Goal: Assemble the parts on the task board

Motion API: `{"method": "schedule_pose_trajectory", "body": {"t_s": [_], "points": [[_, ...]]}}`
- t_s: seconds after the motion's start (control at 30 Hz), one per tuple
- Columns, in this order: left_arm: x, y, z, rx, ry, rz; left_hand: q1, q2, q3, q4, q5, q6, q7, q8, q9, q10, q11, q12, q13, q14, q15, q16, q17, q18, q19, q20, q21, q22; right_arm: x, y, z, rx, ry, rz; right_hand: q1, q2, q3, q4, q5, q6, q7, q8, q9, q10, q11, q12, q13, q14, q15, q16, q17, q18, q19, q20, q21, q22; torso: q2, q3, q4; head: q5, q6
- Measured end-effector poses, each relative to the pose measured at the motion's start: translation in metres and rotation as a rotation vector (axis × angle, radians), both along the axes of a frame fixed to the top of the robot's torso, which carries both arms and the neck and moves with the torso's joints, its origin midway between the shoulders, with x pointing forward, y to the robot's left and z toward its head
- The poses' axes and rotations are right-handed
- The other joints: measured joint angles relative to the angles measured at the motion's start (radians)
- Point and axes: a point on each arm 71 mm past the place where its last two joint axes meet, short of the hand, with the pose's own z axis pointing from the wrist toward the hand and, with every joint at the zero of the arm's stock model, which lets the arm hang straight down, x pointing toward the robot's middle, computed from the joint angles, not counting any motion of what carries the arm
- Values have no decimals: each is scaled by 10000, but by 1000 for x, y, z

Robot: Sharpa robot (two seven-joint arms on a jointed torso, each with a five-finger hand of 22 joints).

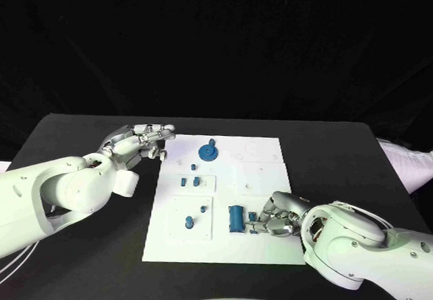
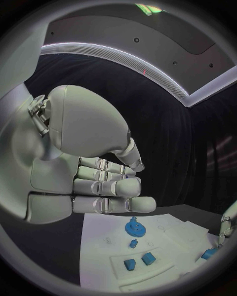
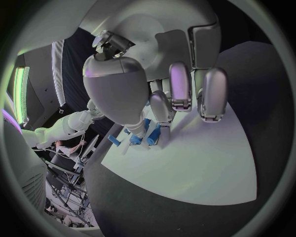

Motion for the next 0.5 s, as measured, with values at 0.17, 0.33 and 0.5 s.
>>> {"method": "schedule_pose_trajectory", "body": {"t_s": [0.17, 0.33, 0.5], "points": [[0, 0, 0, -1, 0, -2, 0, 0, 0, 0, 0, 0, 0, 0, 0, 0, 0, 0, 0, 0, 0, 0, 0, 0, 0, 0, 0, 0, -1, 0, 0, 10, -26, 25, -179, 130, -330, 14, -196, 0, 0, 0, 67, 0, 0, 0, 1, 0, 0, 0, 0, -1, -1, 0, 0, 30, 0, 0, -1, 2, 9], [0, 0, 0, 2, 2, 3, 0, 0, 0, 0, 0, 0, 0, 0, 0, 0, 0, 0, 0, 0, 0, 0, 1, 0, 0, 0, 0, 0, -2, -2, 2, -15, -84, 54, 90, 62, -463, -117, -354, 73, -73, 29, 140, 38, -38, 0, 30, 0, 0, 0, -1, 0, 34, -34, 0, 29, 0, 4, 3, -16, 11], [0, 1, 0, 6, 3, 8, 0, 0, 0, 0, 0, 0, 0, 0, 0, 0, 0, 0, 0, 0, 0, 0, 1, 0, 0, 0, 0, 0, -3, -5, 3, -69, -143, 71, 859, -26, -572, -371, -558, 74, -74, 61, 216, 38, -38, -2, 37, 0, 1, 0, -2, 0, 37, -37, 0, 29, 1, 4, 3, -27, 11]]}}
